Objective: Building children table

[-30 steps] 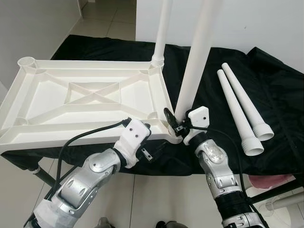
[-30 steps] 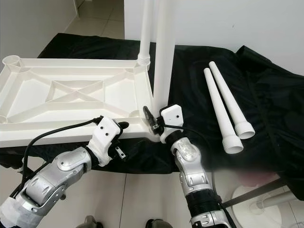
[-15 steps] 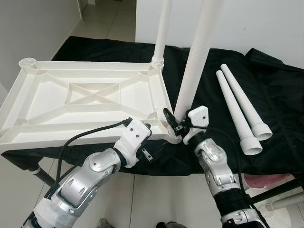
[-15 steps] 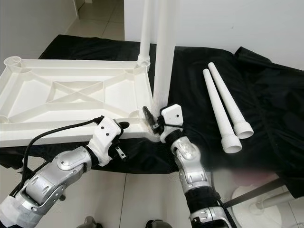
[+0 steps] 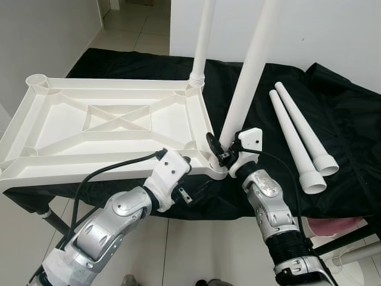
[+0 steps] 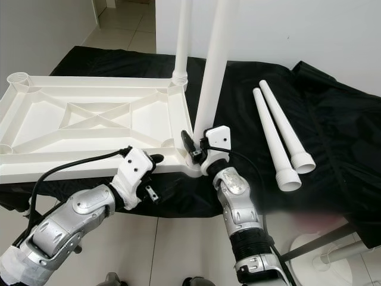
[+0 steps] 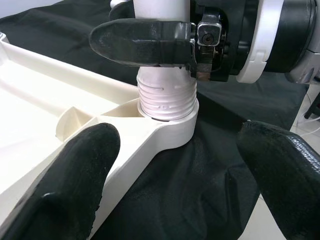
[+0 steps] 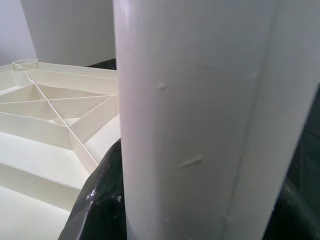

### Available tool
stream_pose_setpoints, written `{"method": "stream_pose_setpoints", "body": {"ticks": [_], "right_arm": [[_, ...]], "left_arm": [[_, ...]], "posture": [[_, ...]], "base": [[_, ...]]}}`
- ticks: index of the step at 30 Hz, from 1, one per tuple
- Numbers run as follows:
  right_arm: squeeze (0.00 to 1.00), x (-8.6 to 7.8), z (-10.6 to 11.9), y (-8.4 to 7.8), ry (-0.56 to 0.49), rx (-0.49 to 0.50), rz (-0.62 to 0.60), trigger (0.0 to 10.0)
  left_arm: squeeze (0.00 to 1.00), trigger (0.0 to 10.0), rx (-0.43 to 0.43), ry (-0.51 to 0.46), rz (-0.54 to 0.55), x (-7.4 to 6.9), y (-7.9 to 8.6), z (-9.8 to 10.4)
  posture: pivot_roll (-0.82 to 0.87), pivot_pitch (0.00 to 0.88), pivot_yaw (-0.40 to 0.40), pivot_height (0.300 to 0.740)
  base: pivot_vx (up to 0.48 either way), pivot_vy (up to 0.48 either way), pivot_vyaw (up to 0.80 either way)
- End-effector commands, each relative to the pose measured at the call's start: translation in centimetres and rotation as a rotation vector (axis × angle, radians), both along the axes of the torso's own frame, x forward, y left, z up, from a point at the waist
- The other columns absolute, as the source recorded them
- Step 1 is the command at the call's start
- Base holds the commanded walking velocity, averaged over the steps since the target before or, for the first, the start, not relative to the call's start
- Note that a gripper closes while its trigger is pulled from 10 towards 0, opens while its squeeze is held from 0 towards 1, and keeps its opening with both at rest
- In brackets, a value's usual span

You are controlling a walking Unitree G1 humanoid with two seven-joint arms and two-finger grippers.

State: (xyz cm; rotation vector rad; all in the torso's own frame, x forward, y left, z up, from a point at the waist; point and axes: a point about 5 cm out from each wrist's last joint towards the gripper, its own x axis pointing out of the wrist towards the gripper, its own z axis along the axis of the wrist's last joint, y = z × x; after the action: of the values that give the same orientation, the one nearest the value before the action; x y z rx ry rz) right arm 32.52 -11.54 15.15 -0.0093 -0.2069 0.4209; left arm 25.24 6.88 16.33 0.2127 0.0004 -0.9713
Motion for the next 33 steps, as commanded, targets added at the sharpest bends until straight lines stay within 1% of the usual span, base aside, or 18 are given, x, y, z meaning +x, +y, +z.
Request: {"method": "stream_pose_setpoints", "body": {"ticks": [1, 3, 4, 5, 6, 8, 10, 11, 12, 16, 17, 20, 23, 28, 30, 33], "right_arm": [[0.0, -0.5, -3.1, -1.1, 0.133, -0.018, -0.049, 10.0], [0.0, -0.6, -3.1, -1.1, 0.121, -0.024, -0.042, 10.0], [0.0, -1.0, -2.9, -1.0, 0.087, -0.005, -0.034, 10.0], [0.0, -1.0, -2.9, -1.0, 0.087, -0.005, -0.034, 10.0], [0.0, -1.2, -2.7, -1.0, 0.064, 0.011, -0.028, 10.0], [0.0, -1.2, -2.7, -1.0, 0.064, 0.011, -0.028, 10.0], [0.0, -2.1, -2.7, -0.9, -0.007, -0.039, -0.007, 10.0], [0.0, -2.5, -2.8, -0.8, -0.026, -0.064, 0.009, 10.0], [0.0, -2.7, -2.9, -0.7, -0.037, -0.085, 0.018, 10.0], [0.0, -2.8, -3.0, -0.7, -0.042, -0.097, 0.025, 10.0], [0.0, -2.9, -3.0, -0.7, -0.051, -0.118, 0.032, 10.0], [0.0, -2.9, -3.1, -0.7, -0.046, -0.122, 0.034, 10.0], [0.0, -2.5, -3.3, -0.8, -0.009, -0.108, 0.035, 10.0], [0.0, -2.0, -3.2, -0.6, 0.025, -0.117, 0.052, 10.0], [0.0, -1.7, -3.2, -0.6, 0.05, -0.145, 0.065, 10.0], [0.0, -1.3, -3.5, -1.1, 0.104, -0.122, 0.05, 10.0]], "left_arm": [[0.0, 10.0, 0.019, 0.035, -0.166, -0.8, -0.6, -0.3], [0.0, 10.0, 0.019, 0.035, -0.166, -0.8, -0.6, -0.3], [0.0, 10.0, 0.019, 0.037, -0.167, -0.8, -0.6, -0.3], [0.0, 10.0, 0.019, 0.037, -0.167, -0.8, -0.6, -0.3], [0.0, 10.0, 0.019, 0.038, -0.167, -0.8, -0.6, -0.3], [0.0, 10.0, 0.019, 0.038, -0.167, -0.8, -0.6, -0.3], [0.0, 10.0, 0.023, 0.038, -0.168, -0.9, -0.5, -0.3], [0.0, 10.0, 0.025, 0.037, -0.169, -0.9, -0.5, -0.3], [0.0, 10.0, 0.027, 0.037, -0.17, -0.9, -0.5, -0.3], [0.0, 10.0, 0.028, 0.036, -0.172, -0.9, -0.5, -0.3], [0.0, 10.0, 0.028, 0.036, -0.173, -0.9, -0.5, -0.3], [0.0, 10.0, 0.028, 0.036, -0.174, -0.9, -0.4, -0.2], [0.0, 10.0, 0.033, 0.037, -0.177, -0.9, -0.4, -0.2], [0.0, 10.0, 0.036, 0.037, -0.181, -0.9, -0.4, -0.3], [0.0, 10.0, 0.04, 0.038, -0.182, -0.9, -0.4, -0.3], [0.0, 10.0, 0.041, 0.037, -0.183, -1.0, -0.4, -0.3]], "posture": [[0.04, 0.103, -0.064, 0.74], [0.04, 0.103, -0.064, 0.74], [0.04, 0.101, -0.064, 0.74], [0.04, 0.101, -0.064, 0.74], [0.05, 0.098, -0.064, 0.74], [0.05, 0.098, -0.064, 0.74], [0.04, 0.097, -0.061, 0.74], [0.04, 0.096, -0.06, 0.74], [0.04, 0.096, -0.058, 0.74], [0.04, 0.095, -0.056, 0.74], [0.04, 0.094, -0.053, 0.74], [0.04, 0.093, -0.052, 0.74], [0.04, 0.093, -0.047, 0.74], [0.04, 0.093, -0.045, 0.74], [0.04, 0.092, -0.045, 0.74], [0.04, 0.091, -0.047, 0.74]], "base": [[0.0, 0.0, 0.0], [0.0, 0.0, 0.0], [0.0, 0.0, 0.0], [0.0, 0.0, 0.0], [0.0, 0.0, 0.0], [0.0, 0.0, 0.0], [0.0, 0.0, 0.0], [0.0, 0.0, 0.0], [0.0, 0.0, 0.0], [0.0, 0.0, 0.0], [0.0, 0.0, 0.0], [0.0, 0.0, 0.0], [0.0, 0.0, 0.0], [0.0, 0.0, 0.0], [0.0, 0.0, 0.0], [0.0, 0.0, 0.0]]}}
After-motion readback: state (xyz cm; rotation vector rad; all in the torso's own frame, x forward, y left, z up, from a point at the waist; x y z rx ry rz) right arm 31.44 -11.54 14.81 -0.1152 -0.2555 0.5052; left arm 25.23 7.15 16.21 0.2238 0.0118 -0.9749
